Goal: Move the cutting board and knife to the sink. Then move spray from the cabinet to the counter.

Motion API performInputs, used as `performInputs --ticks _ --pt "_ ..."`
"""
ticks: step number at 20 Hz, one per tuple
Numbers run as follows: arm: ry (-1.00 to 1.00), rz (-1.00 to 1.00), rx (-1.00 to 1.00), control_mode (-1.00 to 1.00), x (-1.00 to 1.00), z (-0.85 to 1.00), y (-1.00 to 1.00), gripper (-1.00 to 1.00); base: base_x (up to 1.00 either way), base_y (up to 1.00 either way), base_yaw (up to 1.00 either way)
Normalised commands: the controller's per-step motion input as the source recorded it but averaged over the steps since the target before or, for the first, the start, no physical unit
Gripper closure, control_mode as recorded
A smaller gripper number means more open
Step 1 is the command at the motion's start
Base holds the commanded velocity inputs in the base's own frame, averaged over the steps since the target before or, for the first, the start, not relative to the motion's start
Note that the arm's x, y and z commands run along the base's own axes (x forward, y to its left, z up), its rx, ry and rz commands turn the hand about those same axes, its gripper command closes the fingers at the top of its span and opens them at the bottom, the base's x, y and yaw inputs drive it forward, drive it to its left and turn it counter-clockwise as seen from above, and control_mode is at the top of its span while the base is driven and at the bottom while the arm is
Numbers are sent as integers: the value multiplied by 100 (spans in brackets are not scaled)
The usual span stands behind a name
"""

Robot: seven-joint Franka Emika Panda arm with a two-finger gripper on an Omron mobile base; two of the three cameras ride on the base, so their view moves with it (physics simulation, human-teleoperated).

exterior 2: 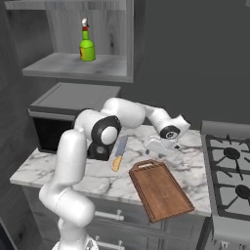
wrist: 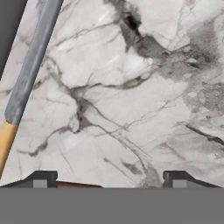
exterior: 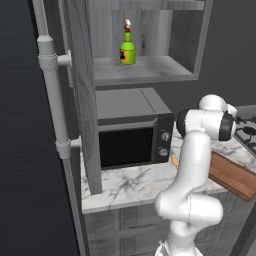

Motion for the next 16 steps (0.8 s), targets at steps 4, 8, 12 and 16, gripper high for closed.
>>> performInputs --ticks 4,8,12,16 --pt "0 -3 0 -100 -57 -32 -6 -100 0 0 0" --pt "0 -4 0 -100 -49 -30 -3 -100 0 0 0" --pt "0 -3 0 -100 -22 -26 0 -100 0 0 0" --pt "-2 0 0 -100 0 -5 0 -100 0 0 0"
